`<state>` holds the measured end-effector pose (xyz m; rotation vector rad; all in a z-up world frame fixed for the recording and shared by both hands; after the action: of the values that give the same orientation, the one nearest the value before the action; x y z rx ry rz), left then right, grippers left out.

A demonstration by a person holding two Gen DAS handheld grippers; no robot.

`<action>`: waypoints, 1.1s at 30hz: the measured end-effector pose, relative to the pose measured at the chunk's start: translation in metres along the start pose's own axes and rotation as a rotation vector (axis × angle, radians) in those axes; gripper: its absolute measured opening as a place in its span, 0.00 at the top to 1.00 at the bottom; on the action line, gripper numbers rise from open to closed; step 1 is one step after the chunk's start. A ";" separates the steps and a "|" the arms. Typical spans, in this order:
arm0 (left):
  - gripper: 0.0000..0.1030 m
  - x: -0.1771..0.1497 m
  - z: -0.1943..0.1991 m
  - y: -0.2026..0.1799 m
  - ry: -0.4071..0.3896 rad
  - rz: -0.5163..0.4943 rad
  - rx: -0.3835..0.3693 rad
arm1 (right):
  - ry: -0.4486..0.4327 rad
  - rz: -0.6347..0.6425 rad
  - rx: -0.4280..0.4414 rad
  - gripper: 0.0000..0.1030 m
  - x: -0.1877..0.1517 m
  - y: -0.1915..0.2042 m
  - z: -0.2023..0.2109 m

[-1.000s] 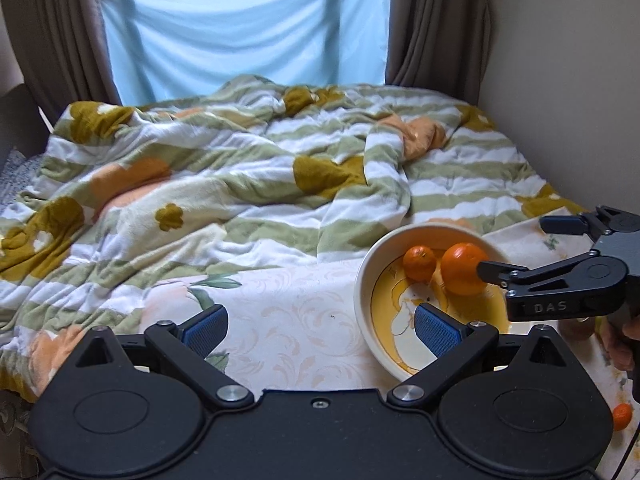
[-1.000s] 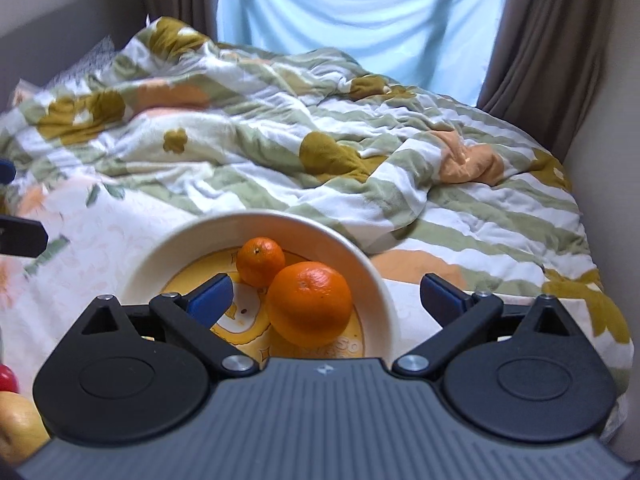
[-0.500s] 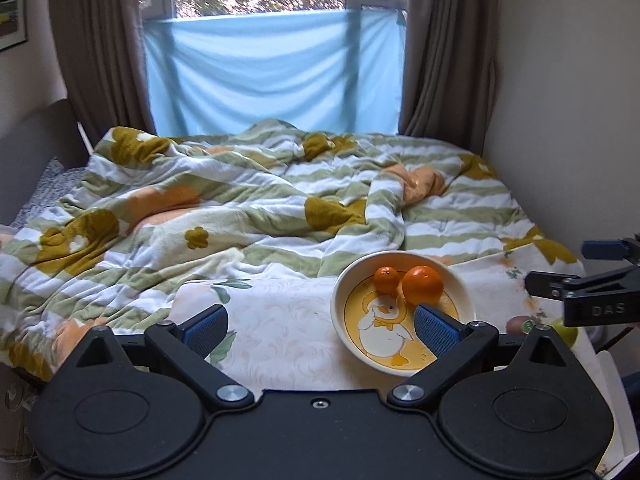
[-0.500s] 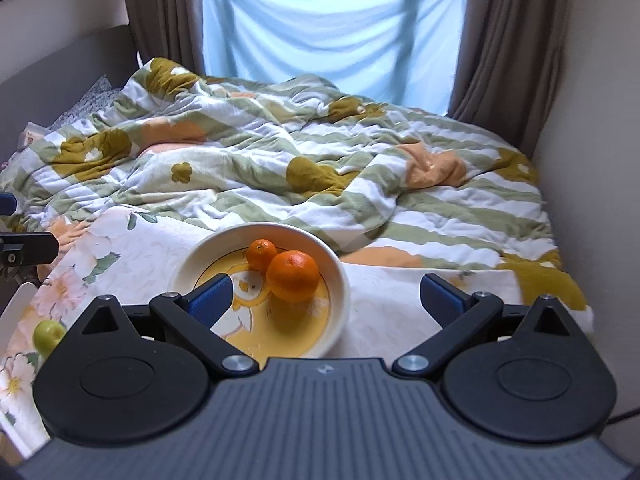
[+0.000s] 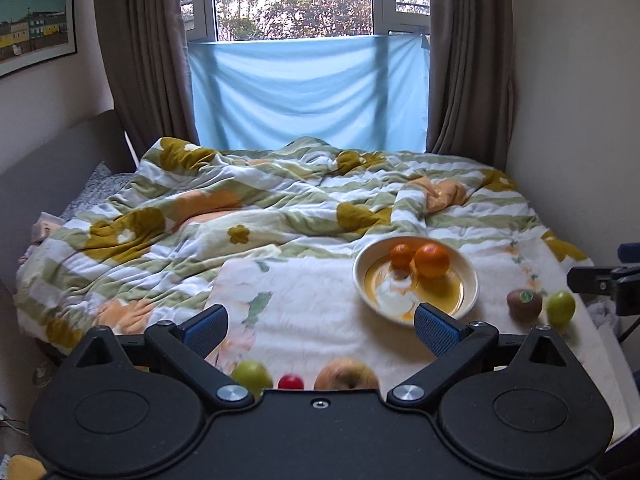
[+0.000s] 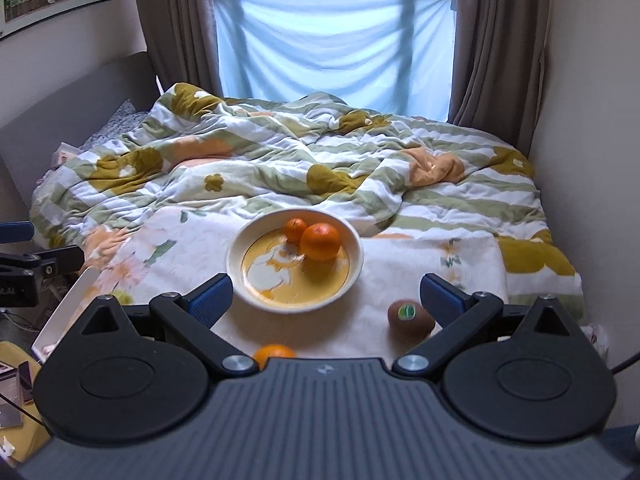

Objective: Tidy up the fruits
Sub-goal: 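Move the left tool to the brown wrinkled apple and close on it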

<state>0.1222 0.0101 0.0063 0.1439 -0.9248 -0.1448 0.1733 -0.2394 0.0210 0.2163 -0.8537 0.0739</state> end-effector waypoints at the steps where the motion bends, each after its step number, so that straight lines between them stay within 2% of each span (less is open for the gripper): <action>1: 0.01 -0.005 0.001 -0.001 0.000 -0.001 0.001 | 0.000 0.003 -0.003 0.00 -0.005 0.001 0.002; 5: 0.01 -0.028 0.000 -0.007 -0.008 -0.015 -0.015 | -0.004 0.008 -0.002 0.00 -0.028 0.003 0.007; 10: 0.01 -0.056 -0.016 -0.017 -0.026 -0.078 -0.009 | -0.012 -0.004 0.045 0.00 -0.055 0.002 0.001; 20: 0.02 -0.097 -0.080 -0.025 -0.022 -0.178 -0.025 | -0.009 0.034 0.064 0.00 -0.103 -0.003 -0.057; 27: 0.03 -0.109 -0.115 -0.033 -0.004 -0.235 -0.045 | 0.019 0.038 0.052 0.00 -0.129 -0.001 -0.098; 33: 0.05 -0.109 -0.132 -0.043 -0.004 -0.294 -0.079 | 0.036 0.031 0.050 0.00 -0.137 0.002 -0.114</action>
<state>0.1608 -0.0034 -0.1652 0.2063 -0.8969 -0.4531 0.1672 -0.2094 -0.1543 0.2477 -0.8199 0.1273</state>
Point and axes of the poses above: each gripper's, at about its wrist camera, not at the fingertips, and z roughly against the way its jaws point, y to its left, x to its top, the point moved 2 cm from there along -z, roughly the way its jaws point, and after that the axes turned 8 degrees about -z, right-handed, at the moved point
